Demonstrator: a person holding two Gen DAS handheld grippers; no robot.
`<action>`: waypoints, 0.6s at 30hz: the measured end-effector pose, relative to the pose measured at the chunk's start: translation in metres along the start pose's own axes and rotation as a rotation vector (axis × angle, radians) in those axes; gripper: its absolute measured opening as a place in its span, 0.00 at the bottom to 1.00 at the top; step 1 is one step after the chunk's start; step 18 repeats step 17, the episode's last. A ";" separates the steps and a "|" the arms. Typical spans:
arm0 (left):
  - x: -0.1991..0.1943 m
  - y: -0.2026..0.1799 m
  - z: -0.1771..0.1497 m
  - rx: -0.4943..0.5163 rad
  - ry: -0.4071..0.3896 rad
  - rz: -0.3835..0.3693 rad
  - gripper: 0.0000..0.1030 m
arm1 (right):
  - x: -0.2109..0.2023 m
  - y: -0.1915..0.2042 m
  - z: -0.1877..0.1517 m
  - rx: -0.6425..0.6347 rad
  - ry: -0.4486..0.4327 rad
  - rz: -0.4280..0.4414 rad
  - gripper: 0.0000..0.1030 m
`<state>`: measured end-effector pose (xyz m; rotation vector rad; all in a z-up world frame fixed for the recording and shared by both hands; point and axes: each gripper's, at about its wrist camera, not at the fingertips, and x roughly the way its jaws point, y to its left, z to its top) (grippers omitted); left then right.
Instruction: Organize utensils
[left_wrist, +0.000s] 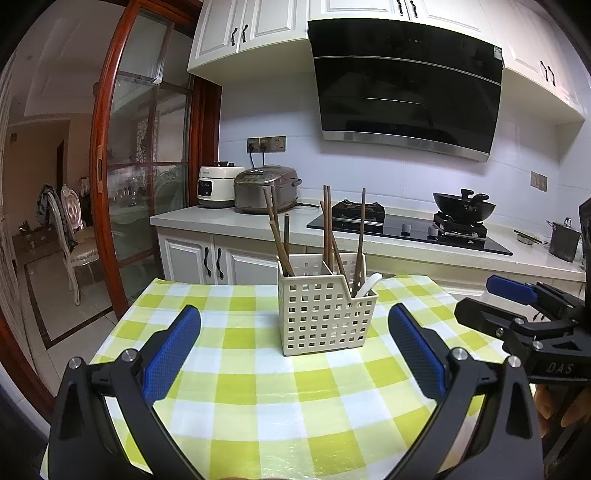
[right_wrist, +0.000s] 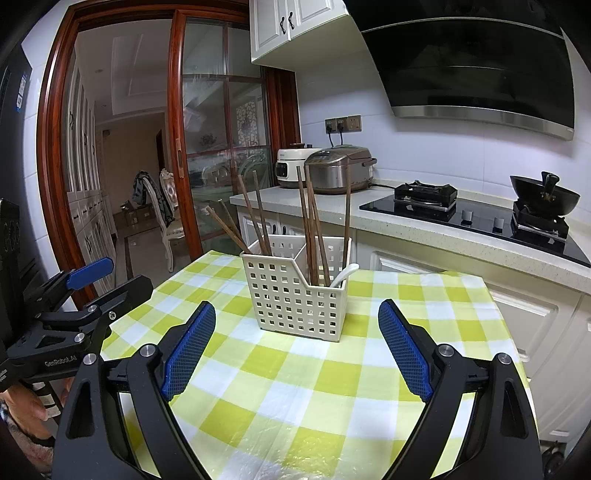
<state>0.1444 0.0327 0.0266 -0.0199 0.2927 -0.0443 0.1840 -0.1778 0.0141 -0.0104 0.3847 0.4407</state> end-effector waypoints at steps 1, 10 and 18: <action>0.000 0.000 -0.001 -0.002 0.001 -0.004 0.96 | 0.000 0.000 -0.001 0.002 0.000 0.000 0.82; 0.006 0.003 -0.003 -0.003 0.031 -0.061 0.96 | 0.001 0.002 -0.007 0.005 0.005 0.005 0.82; 0.006 0.004 -0.002 -0.018 0.036 -0.065 0.96 | -0.003 0.002 -0.006 0.007 0.000 0.008 0.82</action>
